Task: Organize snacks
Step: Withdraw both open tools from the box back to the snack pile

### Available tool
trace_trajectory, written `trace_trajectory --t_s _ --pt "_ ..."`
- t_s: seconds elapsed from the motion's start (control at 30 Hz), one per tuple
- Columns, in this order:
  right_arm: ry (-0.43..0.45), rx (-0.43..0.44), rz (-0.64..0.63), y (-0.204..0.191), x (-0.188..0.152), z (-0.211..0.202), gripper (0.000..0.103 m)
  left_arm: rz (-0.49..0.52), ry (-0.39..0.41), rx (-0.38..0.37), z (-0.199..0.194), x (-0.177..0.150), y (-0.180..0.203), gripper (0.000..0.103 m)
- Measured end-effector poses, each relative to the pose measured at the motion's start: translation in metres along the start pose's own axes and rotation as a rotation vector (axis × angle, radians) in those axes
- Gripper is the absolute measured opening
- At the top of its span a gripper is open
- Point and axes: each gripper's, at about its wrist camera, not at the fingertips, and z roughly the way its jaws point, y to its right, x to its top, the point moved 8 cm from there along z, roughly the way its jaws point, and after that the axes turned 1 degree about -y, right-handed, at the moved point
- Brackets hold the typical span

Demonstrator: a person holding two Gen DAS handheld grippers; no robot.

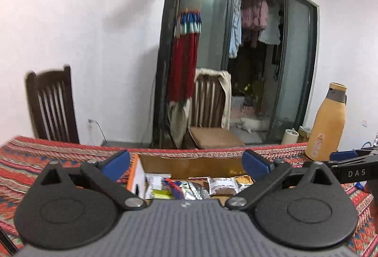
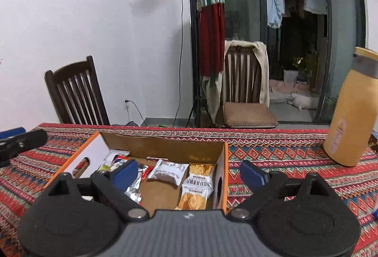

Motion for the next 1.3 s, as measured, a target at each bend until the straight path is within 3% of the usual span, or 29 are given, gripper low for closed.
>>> trace_trajectory --t_s 0.2,0.33,0.7,0.87,1.03,1.3 --pt "0.077 0.017 -0.018 -0.011 -0.033 -0.069 0.098 -0.004 0.059 0.016 -0.086 -0.020 0.003 0.103" --pt "0.129 0.033 -0.054 -0.024 -0.062 -0.105 0.103 -0.030 0.045 0.008 -0.130 -0.047 0.004 0.103" --pt "0.156 0.063 -0.054 -0.046 -0.160 -0.184 0.103 0.007 0.091 0.059 -0.237 -0.120 0.018 0.103" --pt "0.141 -0.009 -0.096 -0.047 -0.203 -0.213 0.103 0.012 0.058 0.061 -0.264 -0.154 0.020 0.103" --pt "0.126 -0.024 -0.095 -0.046 -0.238 -0.239 0.103 0.004 0.008 0.060 -0.278 -0.184 0.018 0.103" --pt "0.102 -0.035 -0.101 -0.045 -0.254 -0.248 0.103 -0.015 -0.038 0.074 -0.272 -0.195 0.007 0.103"
